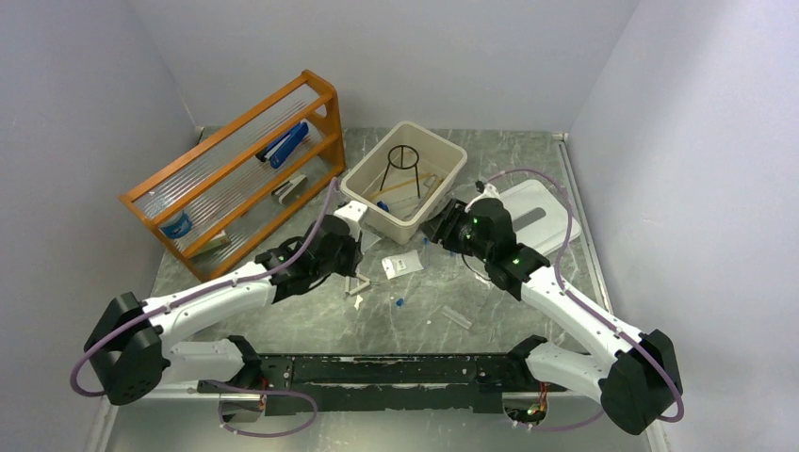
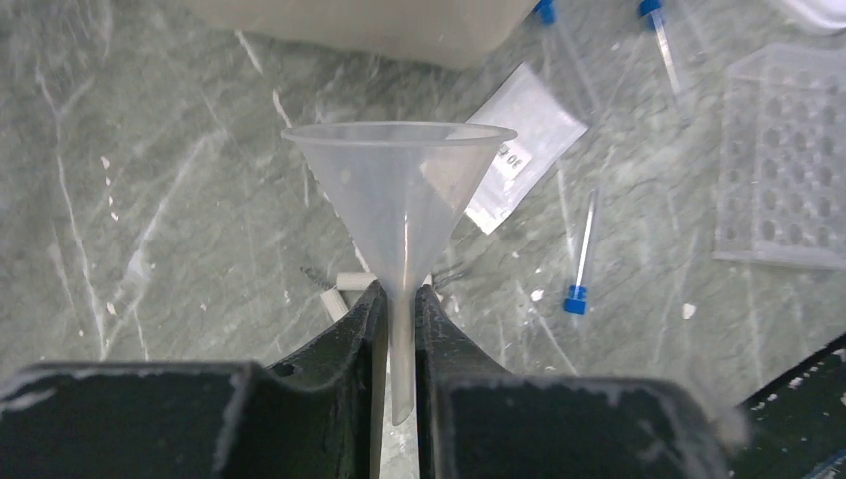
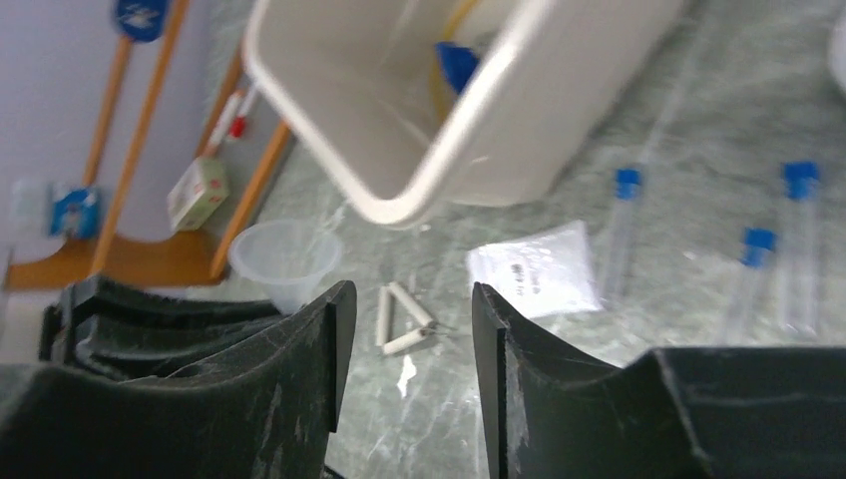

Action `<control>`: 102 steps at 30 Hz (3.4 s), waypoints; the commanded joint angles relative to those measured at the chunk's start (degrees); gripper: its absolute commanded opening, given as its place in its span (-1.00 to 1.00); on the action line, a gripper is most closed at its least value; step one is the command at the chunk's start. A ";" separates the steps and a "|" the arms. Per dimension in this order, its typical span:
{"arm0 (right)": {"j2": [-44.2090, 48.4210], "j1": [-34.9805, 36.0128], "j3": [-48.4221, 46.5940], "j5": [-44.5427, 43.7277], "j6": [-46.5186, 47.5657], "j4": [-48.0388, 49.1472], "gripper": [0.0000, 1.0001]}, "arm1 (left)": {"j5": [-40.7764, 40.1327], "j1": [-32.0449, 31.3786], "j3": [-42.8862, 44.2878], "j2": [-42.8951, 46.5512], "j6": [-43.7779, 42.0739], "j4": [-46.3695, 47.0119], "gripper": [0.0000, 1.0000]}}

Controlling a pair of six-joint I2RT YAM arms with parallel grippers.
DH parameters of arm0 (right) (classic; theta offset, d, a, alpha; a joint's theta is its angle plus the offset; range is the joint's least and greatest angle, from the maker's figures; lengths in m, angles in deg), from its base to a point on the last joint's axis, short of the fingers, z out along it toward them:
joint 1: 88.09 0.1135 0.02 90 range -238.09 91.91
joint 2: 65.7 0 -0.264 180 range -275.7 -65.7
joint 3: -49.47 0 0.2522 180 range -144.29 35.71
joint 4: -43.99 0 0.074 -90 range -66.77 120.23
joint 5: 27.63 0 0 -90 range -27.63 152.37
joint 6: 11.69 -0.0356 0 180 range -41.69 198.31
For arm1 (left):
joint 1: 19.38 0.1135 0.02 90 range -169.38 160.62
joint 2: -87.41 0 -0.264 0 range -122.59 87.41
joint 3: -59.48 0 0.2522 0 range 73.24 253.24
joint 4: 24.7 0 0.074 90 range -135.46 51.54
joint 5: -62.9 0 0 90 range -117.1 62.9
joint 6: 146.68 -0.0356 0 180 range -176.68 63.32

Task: Organize the chemistry lab equipment

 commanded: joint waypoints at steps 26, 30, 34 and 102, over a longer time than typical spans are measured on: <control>7.57 -0.29 -1.96 -0.29 2.74 3.33 0.14 | 2.60 9.02 58.15 -38.25 -2.48 -22.81 -0.90; 6.58 -0.30 -0.23 0.82 0.64 5.54 0.14 | 0.82 9.84 59.37 -41.57 -0.59 -21.96 -0.91; 3.23 -0.27 -1.96 2.56 0.20 5.59 0.13 | -0.33 11.13 59.59 -44.28 1.01 -22.07 -0.90; -46.89 34.44 -33.64 -24.45 -23.82 -25.50 0.03 | -31.11 13.86 13.78 16.91 0.14 -11.01 0.42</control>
